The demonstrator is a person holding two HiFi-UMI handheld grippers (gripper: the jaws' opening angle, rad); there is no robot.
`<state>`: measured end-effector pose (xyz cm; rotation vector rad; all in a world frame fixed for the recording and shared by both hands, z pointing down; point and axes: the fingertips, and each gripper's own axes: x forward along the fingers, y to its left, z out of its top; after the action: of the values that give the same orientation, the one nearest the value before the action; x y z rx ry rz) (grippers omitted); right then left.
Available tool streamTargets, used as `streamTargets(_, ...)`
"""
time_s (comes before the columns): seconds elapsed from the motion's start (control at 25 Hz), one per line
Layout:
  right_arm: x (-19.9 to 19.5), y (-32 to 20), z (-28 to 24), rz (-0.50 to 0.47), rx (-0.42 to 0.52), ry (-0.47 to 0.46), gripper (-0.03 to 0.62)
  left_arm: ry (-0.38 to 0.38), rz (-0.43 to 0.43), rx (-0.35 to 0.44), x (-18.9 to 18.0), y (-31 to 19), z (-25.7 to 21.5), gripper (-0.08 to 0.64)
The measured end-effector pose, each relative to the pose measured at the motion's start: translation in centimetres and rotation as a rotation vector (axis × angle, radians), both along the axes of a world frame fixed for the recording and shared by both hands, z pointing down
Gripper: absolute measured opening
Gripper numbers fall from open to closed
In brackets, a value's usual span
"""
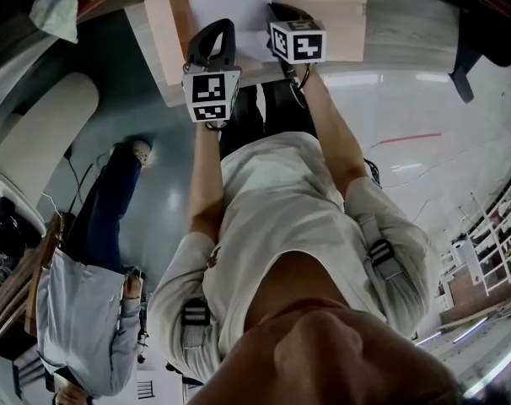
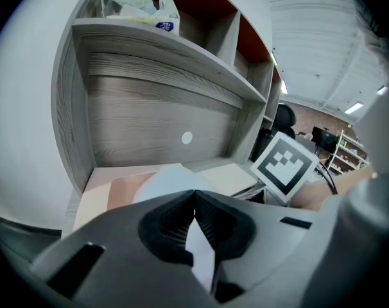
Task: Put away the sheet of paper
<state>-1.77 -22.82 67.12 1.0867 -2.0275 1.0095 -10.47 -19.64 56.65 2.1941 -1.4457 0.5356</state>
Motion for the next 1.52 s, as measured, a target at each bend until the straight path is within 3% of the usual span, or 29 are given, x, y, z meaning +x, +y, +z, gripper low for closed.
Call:
streamTargets(0.96,-4.2,0.2,1.3,-0.019,-0.029,0.005,0.020,0.000,-0.021,-0.011,-2.4,0.6,0.5,0.021)
streamTargets(1.24,-4.0,0.3,1.2,-0.058,0.013,0.047,0.023,0.002,-0.011,-0.006,-2.6,0.5,0.4,0.021)
streamTargets(1.28,-4.0,0.3,1.2,-0.068,0.015,0.050,0.033,0.002,-0.009,-0.005,-2.5,0.5,0.4,0.021)
streamTargets(1.36,-4.0,0.5,1.3,-0.089,0.014,0.054,0.128,0.003,-0.004,-0.002,-2.4,0.4,0.2,0.021)
streamTargets(1.52,-4.0,1.3,1.4,-0.132,0.004,0.067,0.175,0.004,0.006,0.004,-2.1,0.4,-0.1,0.021)
